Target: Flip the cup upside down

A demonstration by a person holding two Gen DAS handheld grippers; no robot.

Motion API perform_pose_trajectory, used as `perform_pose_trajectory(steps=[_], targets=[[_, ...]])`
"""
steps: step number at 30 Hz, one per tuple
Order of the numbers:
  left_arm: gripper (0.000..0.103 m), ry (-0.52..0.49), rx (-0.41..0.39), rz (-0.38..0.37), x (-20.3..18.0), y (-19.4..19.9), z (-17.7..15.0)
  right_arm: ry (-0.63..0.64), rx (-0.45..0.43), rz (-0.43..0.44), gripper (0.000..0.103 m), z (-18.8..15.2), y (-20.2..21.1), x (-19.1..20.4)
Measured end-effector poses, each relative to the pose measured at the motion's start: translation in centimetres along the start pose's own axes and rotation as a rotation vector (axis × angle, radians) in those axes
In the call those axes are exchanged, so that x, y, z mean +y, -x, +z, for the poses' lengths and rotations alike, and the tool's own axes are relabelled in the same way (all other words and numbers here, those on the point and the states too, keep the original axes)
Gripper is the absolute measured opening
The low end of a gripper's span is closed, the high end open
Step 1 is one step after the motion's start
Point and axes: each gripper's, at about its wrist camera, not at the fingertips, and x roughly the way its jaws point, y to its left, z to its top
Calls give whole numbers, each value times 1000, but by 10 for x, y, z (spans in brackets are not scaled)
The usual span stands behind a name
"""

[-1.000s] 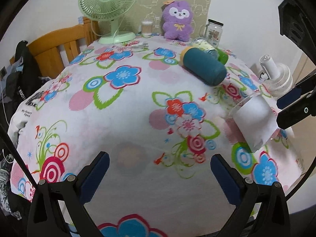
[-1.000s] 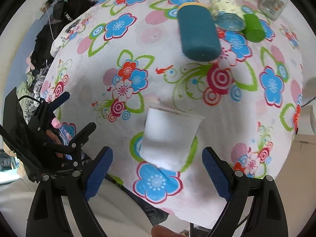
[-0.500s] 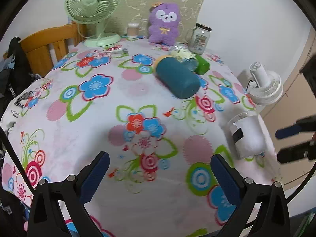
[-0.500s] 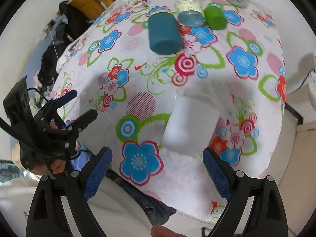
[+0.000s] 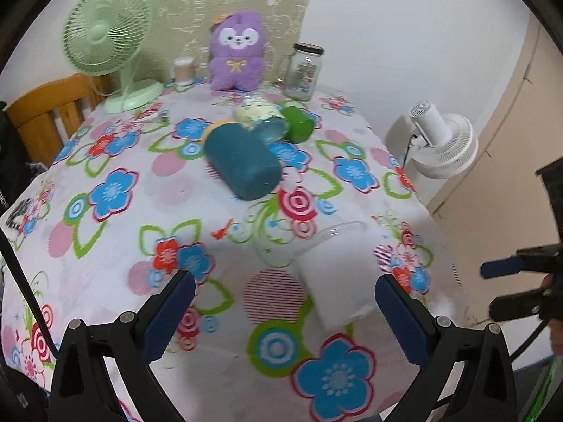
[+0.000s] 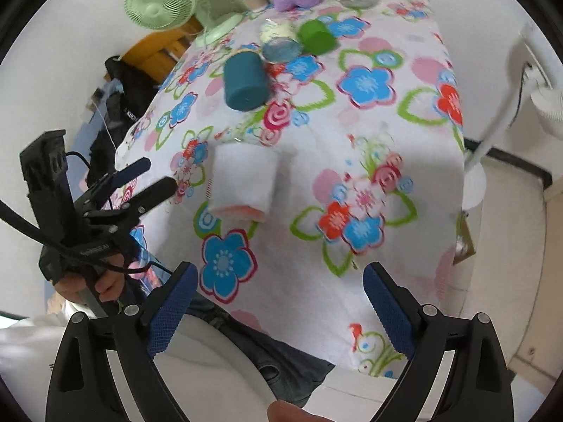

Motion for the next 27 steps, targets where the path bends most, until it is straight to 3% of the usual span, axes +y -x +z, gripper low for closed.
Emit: perform_pose_trajectory(steps=[14, 27], targets=[[103, 4, 126, -72, -40, -42, 13, -92, -2, 44, 98, -32, -20, -57], [103, 18, 276, -104, -58, -90, 16, -85, -44, 70, 98, -52, -16, -62]])
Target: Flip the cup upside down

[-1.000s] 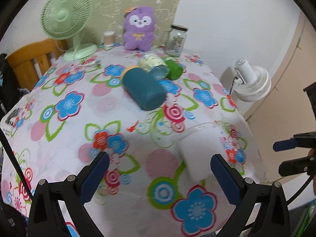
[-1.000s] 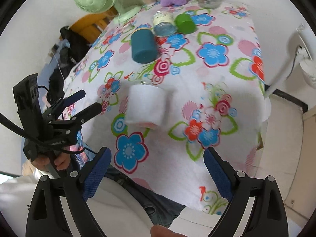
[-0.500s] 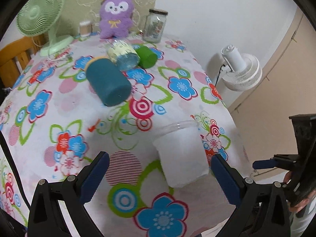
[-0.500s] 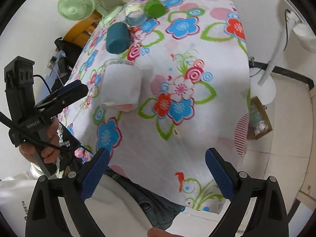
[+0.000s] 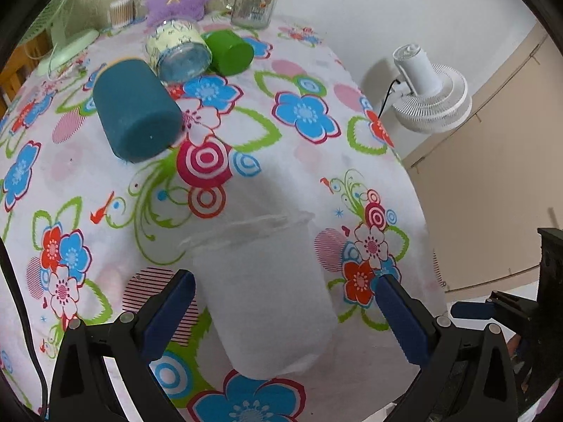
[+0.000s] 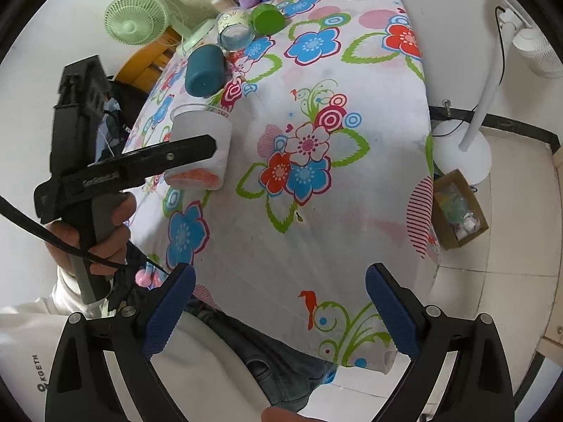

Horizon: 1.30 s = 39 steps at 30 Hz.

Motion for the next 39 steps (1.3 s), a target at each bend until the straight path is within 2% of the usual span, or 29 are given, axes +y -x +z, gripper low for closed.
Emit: perform_pose_trajectory(steps=[5, 12, 15, 20, 24, 33, 39], targets=[[103, -1, 58, -7, 1, -12, 2, -11, -9, 10, 98, -3, -1, -3], [102, 20, 94, 1, 7, -22, 4, -17, -13, 18, 98, -6, -2, -4], [98, 20, 110, -9, 6, -25, 4, -18, -16, 18, 98, -7, -1, -4], [80, 13, 90, 5, 7, -20, 3, -18, -15, 21, 98, -6, -1, -4], [74, 16, 86, 3, 10, -16, 2, -14, -18, 24, 98, -6, -1, -2], [72, -58, 50, 64, 24, 20, -5, 16, -22, 45, 98, -4, -8, 7], [72, -86, 64, 104, 52, 55, -5, 119, -32, 55, 98, -1, -19, 33]])
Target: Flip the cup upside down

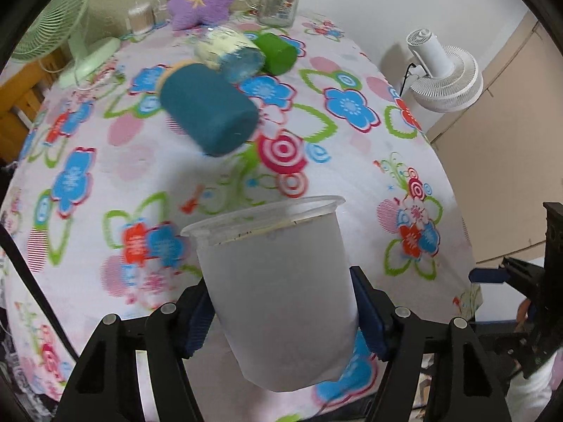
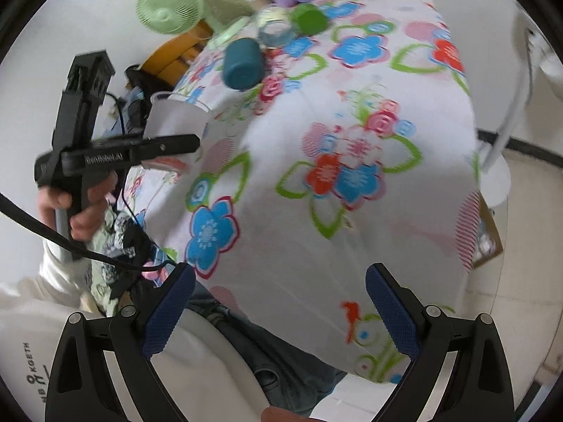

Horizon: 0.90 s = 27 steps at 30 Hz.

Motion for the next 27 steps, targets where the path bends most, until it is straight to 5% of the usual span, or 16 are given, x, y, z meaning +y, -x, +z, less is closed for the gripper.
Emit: perform_pose_trajectory(steps=[7, 27], targets=[[72, -77, 149, 29, 27, 23, -7, 107, 4, 45, 98, 3, -18, 32], [72, -292, 850, 147, 23, -18, -62, 212, 60, 108, 98, 6, -53, 67]])
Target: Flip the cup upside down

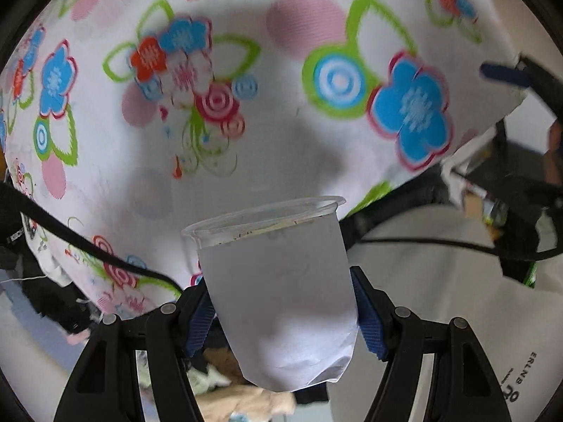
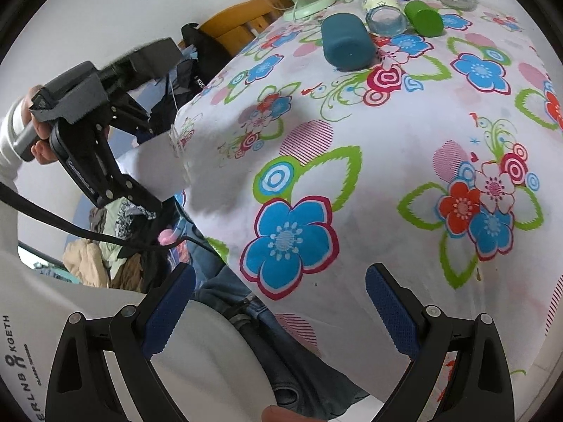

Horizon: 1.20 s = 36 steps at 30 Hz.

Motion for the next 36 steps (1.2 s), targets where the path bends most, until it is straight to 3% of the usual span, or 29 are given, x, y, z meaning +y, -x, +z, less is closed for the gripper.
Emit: perform_pose_trajectory(steps=[5, 14, 26, 36], targets=[[72, -13, 135, 34, -4, -17, 12, -13, 2, 14, 98, 0, -4, -3], [72, -35, 253, 77, -4, -36, 43, -35, 9, 19, 98, 3, -6, -14], [81, -6, 199, 46, 1, -24, 64, -43, 21, 34, 98, 13, -13, -20], [88, -16, 157, 49, 2, -8, 60, -24, 25, 32, 98, 18, -17, -12]])
